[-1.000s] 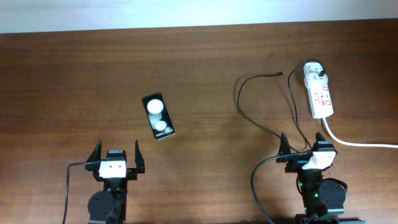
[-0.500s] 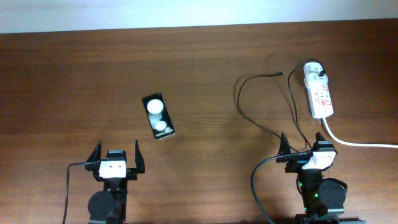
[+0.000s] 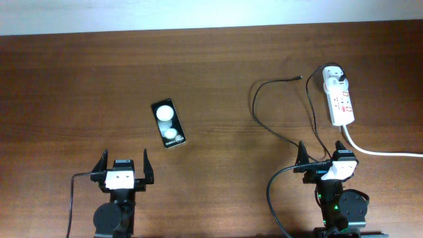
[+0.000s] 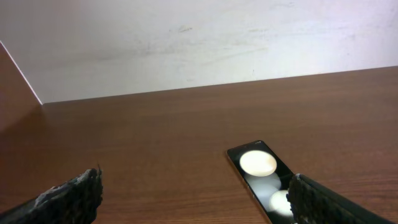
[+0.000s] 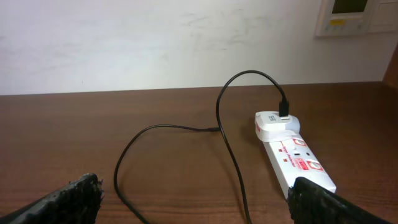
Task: Plug charger to phone and switch on socket
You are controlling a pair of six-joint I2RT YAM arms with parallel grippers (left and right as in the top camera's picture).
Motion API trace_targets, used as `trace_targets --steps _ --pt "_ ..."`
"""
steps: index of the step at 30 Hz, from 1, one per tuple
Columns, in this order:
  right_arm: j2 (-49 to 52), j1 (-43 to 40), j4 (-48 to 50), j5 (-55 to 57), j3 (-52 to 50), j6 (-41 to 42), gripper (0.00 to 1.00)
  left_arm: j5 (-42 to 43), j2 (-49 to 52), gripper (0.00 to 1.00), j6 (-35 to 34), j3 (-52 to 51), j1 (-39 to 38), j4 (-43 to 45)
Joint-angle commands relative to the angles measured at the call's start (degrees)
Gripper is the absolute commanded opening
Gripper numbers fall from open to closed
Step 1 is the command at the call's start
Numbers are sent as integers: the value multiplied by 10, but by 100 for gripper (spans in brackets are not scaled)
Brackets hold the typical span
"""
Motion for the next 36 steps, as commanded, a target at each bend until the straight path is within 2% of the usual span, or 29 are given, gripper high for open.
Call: trace_targets --steps 1,10,13,23,31,33,36 --pt "-5 3 -2 3 -4 2 99 0 -2 99 9 -1 1 -3" --pt "-5 3 -2 3 -4 2 99 0 -2 99 9 0 1 6" --pt "-5 3 -2 3 -4 2 98 24 -2 99 9 19 1 6" --pt "-5 3 -2 3 -4 2 99 45 -2 99 9 204 1 -9" --pt "-5 3 -2 3 -4 2 99 60 19 99 -4 433 1 -264" --pt "-5 3 -2 3 -4 2 99 60 63 99 -5 500 1 -329" --pt "-5 3 -2 3 -4 2 99 60 157 99 -46 581 1 -412"
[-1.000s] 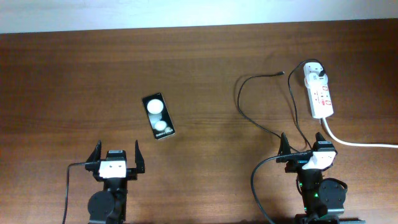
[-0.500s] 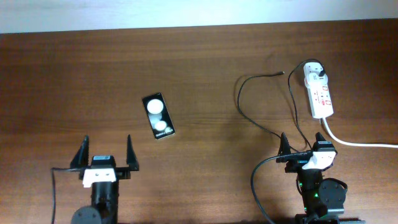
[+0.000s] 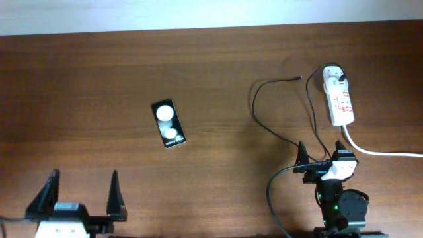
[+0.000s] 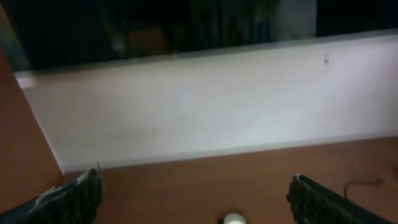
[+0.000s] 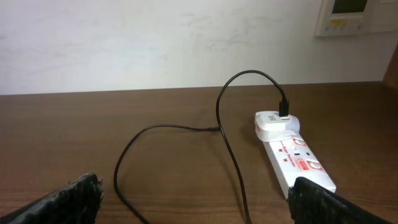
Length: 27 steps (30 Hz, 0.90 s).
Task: Plug charger to phone and switch on socket
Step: 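Move the left gripper over the black phone and lower onto it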
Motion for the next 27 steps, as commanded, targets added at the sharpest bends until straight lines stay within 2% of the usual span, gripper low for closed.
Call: trace_targets --steps 1,3,7,9,11,12,15,17,18,20,23,25,27 --pt "-5 3 -2 3 -4 2 99 8 102 99 -42 78 1 -71" --pt "-5 3 -2 3 -4 2 99 29 203 99 -82 137 1 -163" --pt "-5 3 -2 3 -4 2 99 194 397 99 -81 156 1 -334" --pt "-5 3 -2 3 -4 2 99 254 462 99 -82 156 1 -382" --pt "-5 3 -2 3 -4 2 99 379 539 99 -81 156 1 -406" --pt "-5 3 -2 3 -4 2 99 384 562 99 -82 156 1 -404" --pt "-5 3 -2 3 -4 2 99 382 668 99 -85 156 1 -389" --pt "-5 3 -2 3 -4 2 99 347 706 99 -133 156 1 -396" --pt "-5 3 -2 3 -4 2 99 264 723 99 -231 156 1 -403" --pt "-5 3 -2 3 -4 2 99 126 725 99 -350 156 1 -445" --pt "-5 3 -2 3 -4 2 99 70 723 99 -380 190 1 -485" --pt "-5 3 -2 3 -4 2 99 44 723 99 -386 248 1 -506" --pt "-5 3 -2 3 -4 2 99 30 724 99 -388 355 1 -509"
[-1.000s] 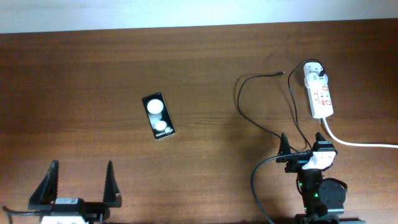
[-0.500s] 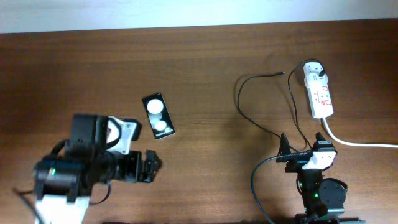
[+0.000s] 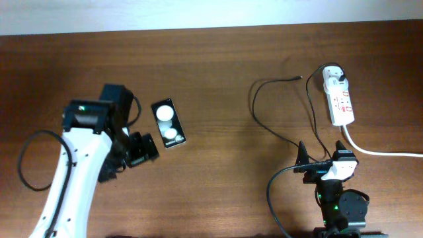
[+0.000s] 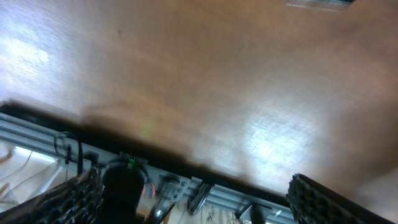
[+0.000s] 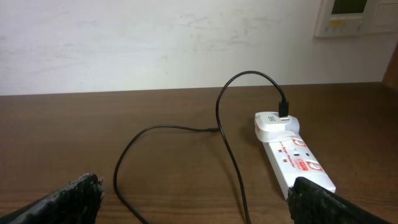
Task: Plug charger to phone and switch on socket
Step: 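Move the left gripper over the black phone and lower onto it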
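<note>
A black phone (image 3: 168, 123) lies flat at mid-left of the table, reflecting two ceiling lights. My left gripper (image 3: 141, 148) hangs just beside its lower-left corner, turned down and back. In the left wrist view the left gripper (image 4: 196, 180) is open over bare wood and the table's front rail, and the phone is not clearly seen there. A black charger cable (image 3: 264, 119) loops from the adapter (image 3: 336, 78) in the white power strip (image 3: 340, 99), with its free plug (image 3: 301, 77) lying on the table. My right gripper (image 3: 322, 153) is open at the front edge, and in the right wrist view the right gripper (image 5: 194, 182) faces the cable (image 5: 227, 134) and the strip (image 5: 295, 158).
The strip's white mains cord (image 3: 383, 152) runs off to the right past my right arm. The left arm's white link (image 3: 73, 172) crosses the front-left of the table. A pale wall (image 5: 155, 43) stands behind the far edge.
The left arm has gone from the front-left corner, where it faced the wall, out over the table to beside the phone, with its camera now facing down and backward. The right arm is unchanged.
Both arms first rested open at the front edge, the left one facing the phone. Then the left gripper stood further left and nearer the camera, looking at the wall. Now it is beside the phone's lower-left corner. Phone, cable and strip lie where they were.
</note>
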You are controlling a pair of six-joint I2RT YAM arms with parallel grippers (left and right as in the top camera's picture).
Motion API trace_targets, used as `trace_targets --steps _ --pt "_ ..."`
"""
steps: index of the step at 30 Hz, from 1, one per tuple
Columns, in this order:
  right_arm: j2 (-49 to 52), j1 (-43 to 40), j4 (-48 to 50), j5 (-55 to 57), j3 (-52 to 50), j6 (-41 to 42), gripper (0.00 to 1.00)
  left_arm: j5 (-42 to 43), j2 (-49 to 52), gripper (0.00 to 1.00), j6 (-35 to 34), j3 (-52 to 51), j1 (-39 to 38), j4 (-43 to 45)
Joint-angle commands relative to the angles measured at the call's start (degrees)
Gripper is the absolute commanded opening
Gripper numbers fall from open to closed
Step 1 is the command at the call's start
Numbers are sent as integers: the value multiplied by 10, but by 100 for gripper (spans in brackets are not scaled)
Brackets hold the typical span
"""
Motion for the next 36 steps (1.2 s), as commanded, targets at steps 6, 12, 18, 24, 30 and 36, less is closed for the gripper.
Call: trace_targets --steps 6,12,18,24,30,36 --pt "-4 3 -2 3 -4 2 99 -42 25 99 -29 287 1 32" --pt "-4 3 -2 3 -4 2 99 -68 236 99 -19 384 1 52" --pt "-4 3 -2 3 -4 2 99 4 400 99 86 384 -14 80" --pt "-4 3 -2 3 -4 2 99 4 487 99 115 376 -14 83" --pt "-4 3 -2 3 -4 2 99 31 487 99 117 297 -26 182" --pt "-4 3 -2 3 -4 2 99 10 487 99 73 236 -46 239"
